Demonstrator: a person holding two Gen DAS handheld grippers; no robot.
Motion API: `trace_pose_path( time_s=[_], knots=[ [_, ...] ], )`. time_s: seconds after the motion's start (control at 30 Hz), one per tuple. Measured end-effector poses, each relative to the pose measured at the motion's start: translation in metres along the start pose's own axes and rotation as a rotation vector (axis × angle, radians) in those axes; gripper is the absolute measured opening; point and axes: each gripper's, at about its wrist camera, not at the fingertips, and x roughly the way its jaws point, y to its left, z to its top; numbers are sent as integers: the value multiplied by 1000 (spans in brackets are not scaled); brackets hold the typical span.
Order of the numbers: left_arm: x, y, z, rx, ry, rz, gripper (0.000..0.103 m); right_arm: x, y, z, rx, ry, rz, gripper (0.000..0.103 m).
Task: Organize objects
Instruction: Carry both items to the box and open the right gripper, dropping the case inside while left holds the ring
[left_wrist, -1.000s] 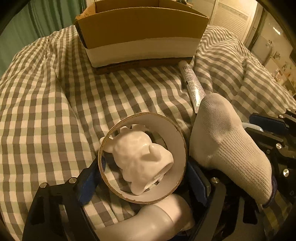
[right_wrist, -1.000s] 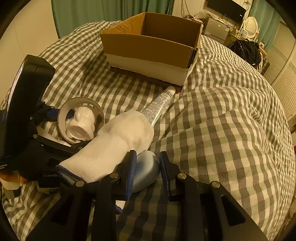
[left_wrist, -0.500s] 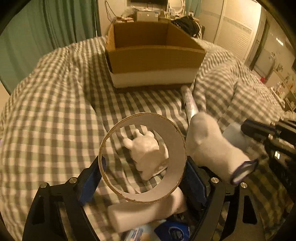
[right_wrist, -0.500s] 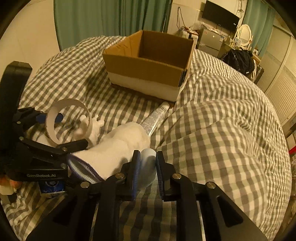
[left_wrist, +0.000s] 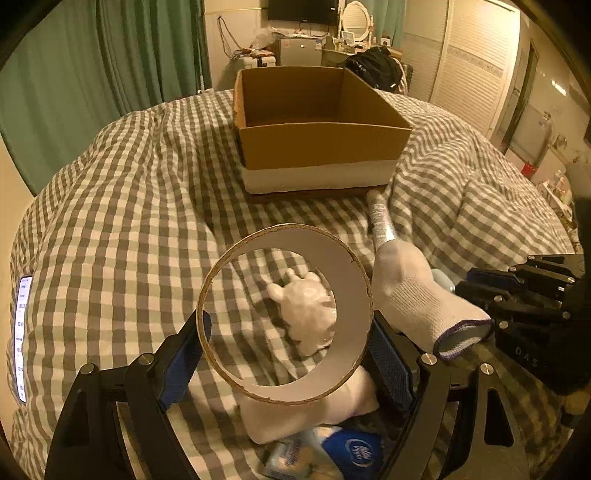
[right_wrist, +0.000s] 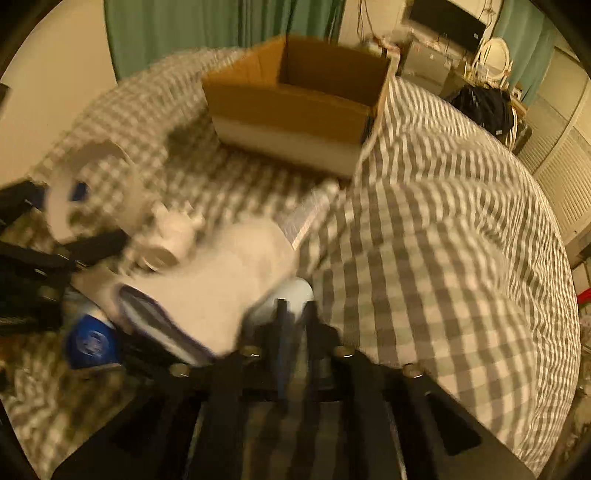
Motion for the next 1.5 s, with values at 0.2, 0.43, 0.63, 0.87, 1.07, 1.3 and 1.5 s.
trace_pose_path(
  time_s=[0.2,0.43,0.63,0.87,1.07,1.3,1.5],
  knots=[
    [8,10,-1,-36,6,-17,86,25,9,7,-57,98,59,60],
    [7,19,-2,-61,5,-22,86,51,24,19,-83,147,32,45],
    [-8,21,-2,-68,-17,-26,86,31,30,17,-111,73,-20,29],
    [-32,18,2,-67,-57,-30,86,-5,22,18,-76,-18,-22,25],
    [-50,12,20,-32,-99,-47,86,-49,15,29,-54,-128,-16,24],
    [-66,3,75,7,-186,-58,86,-98,0,75,-65,-266,-15,24],
    [-56,5,145,-4,-251,-49,86,-114,-17,143,-73,-364,-38,24]
  ],
)
